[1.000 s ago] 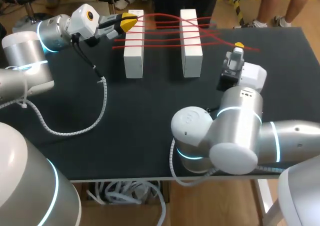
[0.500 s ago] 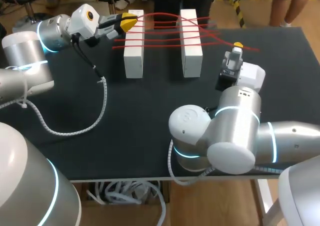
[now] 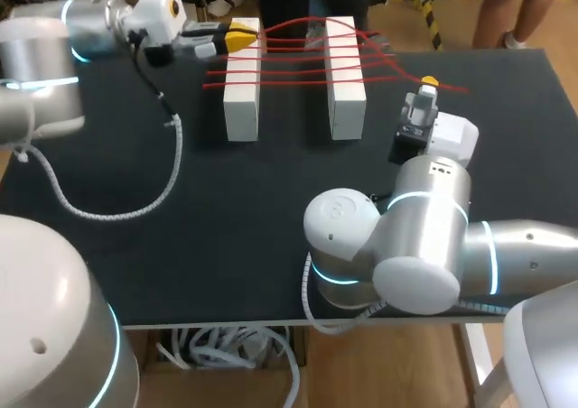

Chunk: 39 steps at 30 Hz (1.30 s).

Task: Grab the tape and strap the tape.

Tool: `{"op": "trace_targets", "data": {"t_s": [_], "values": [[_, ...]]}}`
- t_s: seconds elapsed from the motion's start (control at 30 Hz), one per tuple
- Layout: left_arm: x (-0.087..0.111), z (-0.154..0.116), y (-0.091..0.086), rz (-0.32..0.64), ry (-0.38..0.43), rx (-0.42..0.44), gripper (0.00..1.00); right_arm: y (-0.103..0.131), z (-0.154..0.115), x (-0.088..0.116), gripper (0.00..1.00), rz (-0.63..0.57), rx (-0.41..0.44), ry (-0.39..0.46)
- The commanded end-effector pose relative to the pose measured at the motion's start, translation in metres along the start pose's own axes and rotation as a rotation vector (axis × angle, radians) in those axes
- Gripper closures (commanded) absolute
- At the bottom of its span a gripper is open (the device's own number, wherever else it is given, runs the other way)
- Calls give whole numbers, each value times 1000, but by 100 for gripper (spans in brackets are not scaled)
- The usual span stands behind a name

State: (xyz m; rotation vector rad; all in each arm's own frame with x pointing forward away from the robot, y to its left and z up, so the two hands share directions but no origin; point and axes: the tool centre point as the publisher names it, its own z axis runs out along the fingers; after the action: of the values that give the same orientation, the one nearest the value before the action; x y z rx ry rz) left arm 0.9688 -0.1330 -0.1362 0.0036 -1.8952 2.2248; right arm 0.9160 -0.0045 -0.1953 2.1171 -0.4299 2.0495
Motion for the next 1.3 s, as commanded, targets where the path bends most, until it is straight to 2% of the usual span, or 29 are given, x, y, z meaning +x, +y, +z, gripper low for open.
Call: {"op": "trace_targets", "data": {"t_s": [0.03, 0.33, 0.47, 0.63, 1.3], "values": [[8, 2, -10, -303, -92, -521, 100, 0, 1, 1, 100, -1, 1, -2], [8, 2, -10, -303, -92, -521, 100, 0, 1, 1, 100, -1, 1, -2], [5, 8, -19, -225, -60, -768, 100, 0, 1, 1, 100, -1, 1, -2], [11, 15, -28, -47, 19, -1020, 100, 0, 1, 1, 100, -1, 1, -2], [11, 15, -28, -47, 19, -1020, 100, 0, 1, 1, 100, -1, 1, -2]]}}
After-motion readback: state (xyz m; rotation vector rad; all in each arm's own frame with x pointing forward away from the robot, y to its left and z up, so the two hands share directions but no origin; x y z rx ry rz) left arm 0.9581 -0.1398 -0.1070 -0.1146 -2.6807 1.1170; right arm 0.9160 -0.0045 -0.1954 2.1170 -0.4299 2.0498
